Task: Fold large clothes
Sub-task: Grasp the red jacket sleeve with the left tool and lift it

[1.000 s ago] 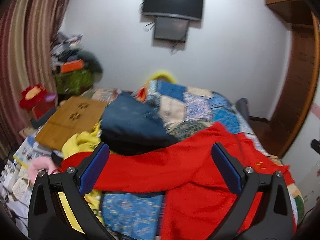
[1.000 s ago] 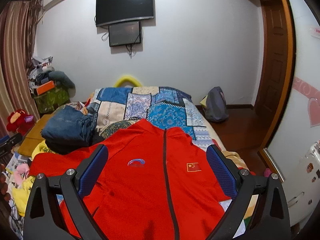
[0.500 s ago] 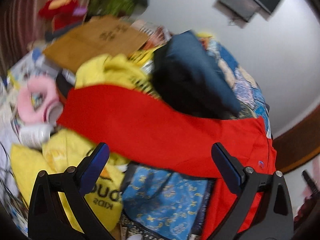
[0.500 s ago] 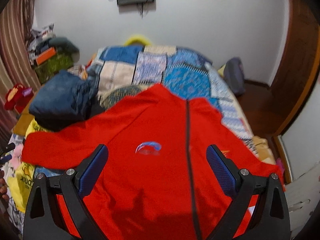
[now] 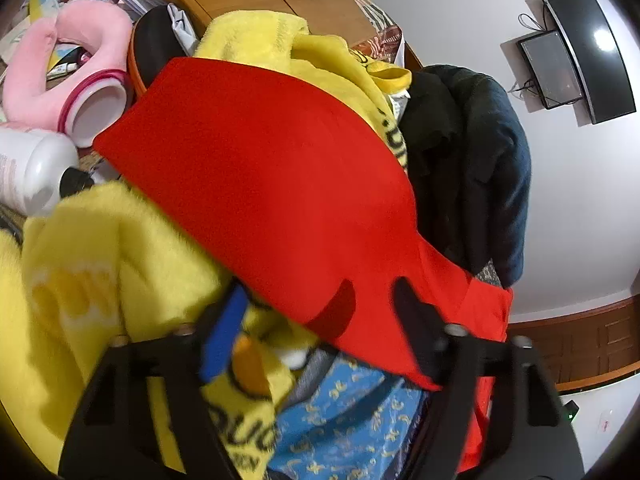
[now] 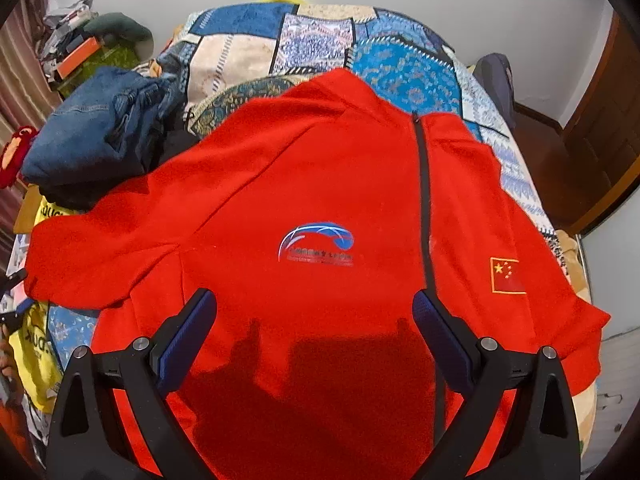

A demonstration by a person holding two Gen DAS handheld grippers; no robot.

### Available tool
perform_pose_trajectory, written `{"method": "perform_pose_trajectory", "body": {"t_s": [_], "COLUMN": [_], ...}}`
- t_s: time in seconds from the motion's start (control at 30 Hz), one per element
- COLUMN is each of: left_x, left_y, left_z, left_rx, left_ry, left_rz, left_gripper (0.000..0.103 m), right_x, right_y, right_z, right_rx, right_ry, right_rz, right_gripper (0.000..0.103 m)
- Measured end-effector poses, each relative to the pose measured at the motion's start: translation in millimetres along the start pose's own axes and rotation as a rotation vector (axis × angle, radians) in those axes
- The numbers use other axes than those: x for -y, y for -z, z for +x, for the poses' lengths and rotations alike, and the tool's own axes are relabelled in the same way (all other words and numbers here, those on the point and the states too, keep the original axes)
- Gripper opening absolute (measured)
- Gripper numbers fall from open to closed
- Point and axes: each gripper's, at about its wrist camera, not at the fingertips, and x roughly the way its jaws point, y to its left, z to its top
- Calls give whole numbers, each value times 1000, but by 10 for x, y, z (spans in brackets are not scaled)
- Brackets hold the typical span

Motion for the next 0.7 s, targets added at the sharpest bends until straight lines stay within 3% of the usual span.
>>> {"method": "perform_pose_trajectory", "body": {"t_s": [0.07, 0.13, 0.23, 0.4, 0.57, 0.7], "left_x": [-17, 19, 125, 494, 1112, 1850], "left_y": [-64, -113, -144, -100, -58, 65], "left_z": [38, 46, 35, -111, -396, -636], "left_rx": [18, 50, 91, 148, 234, 299], "left_ry": [-23, -80, -161, -272, -219, -123], "left_rz": [4, 31, 99, 258, 399, 539], "left_gripper": [55, 36, 21, 7, 4, 3], "right_x": [-12, -32, -41, -18, 38, 111], "right_y": [1, 2, 13, 30, 28, 33], "right_z": [42, 71, 100, 39, -95, -207], "right_rx": [-15, -27, -40, -29, 7, 41], "right_ry": [2, 3, 5, 0, -9, -12], "right_rz": [-3, -8, -14, -13, -18, -26], "right_gripper": [98, 98, 98, 98, 98, 98]}}
